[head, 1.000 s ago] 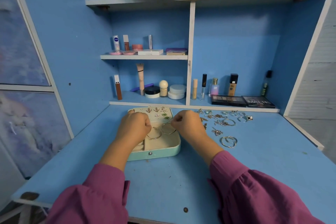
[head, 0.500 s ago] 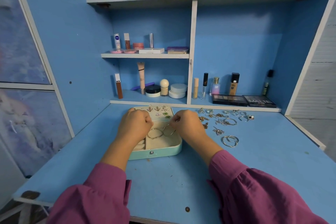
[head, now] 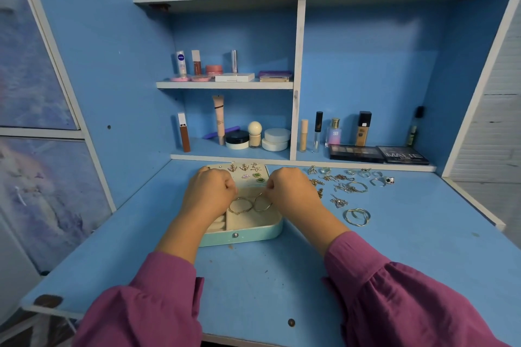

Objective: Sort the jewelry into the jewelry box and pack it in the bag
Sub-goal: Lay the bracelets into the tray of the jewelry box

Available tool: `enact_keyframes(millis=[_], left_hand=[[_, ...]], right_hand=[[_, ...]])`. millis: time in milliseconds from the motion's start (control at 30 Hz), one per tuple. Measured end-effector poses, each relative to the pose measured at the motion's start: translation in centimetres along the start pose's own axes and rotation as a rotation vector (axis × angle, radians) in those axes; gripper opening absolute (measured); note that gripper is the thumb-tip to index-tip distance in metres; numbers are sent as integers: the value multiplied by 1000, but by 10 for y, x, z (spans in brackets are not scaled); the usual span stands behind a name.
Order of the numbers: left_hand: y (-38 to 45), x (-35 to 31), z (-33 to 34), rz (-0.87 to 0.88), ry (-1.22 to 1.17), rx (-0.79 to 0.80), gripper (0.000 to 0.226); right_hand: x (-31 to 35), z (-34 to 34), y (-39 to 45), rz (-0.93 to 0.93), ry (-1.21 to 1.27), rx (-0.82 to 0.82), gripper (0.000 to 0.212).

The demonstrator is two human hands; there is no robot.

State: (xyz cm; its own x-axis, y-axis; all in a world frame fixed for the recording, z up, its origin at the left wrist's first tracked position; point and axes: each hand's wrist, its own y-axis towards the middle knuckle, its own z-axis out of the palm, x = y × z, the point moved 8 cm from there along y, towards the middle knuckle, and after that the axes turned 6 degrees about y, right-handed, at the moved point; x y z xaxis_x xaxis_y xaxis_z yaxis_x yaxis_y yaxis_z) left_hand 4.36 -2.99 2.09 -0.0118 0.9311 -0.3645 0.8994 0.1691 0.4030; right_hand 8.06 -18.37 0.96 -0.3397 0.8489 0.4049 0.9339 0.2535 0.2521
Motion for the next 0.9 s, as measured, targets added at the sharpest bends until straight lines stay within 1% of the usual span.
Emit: enact_keyframes(millis=[67, 133, 333, 467, 567, 633, 733, 800, 900], left_hand=[[0, 0, -1, 2, -7, -1, 11], [-1, 0, -1, 10, -13, -6, 12], [0, 1, 1, -8, -20, 21, 15], [0, 1, 1, -10, -19, 26, 19], [0, 1, 1, -10, -17, 23, 17], [0, 1, 2, -9, -19, 28, 19], [0, 0, 2, -13, -34, 34, 18], [0, -4, 1, -14, -59, 25, 13], [-4, -21, -2, 5, -106, -15, 11]], right_hand=[[4, -1, 0, -32, -63, -4, 21], [4, -2, 0, -42, -70, -15, 21], [-5, -2, -2, 21, 158, -61, 18], [1, 6, -5, -4, 126, -60, 21], [2, 5, -4, -36, 110, -88, 22], [-1, 3, -3, -30, 180, -97, 21], [-15, -10, -5, 34, 361, -120, 14], [-32, -24, -6, 89, 455, -160, 14], [-66, -48, -8, 175, 519, -210, 15]])
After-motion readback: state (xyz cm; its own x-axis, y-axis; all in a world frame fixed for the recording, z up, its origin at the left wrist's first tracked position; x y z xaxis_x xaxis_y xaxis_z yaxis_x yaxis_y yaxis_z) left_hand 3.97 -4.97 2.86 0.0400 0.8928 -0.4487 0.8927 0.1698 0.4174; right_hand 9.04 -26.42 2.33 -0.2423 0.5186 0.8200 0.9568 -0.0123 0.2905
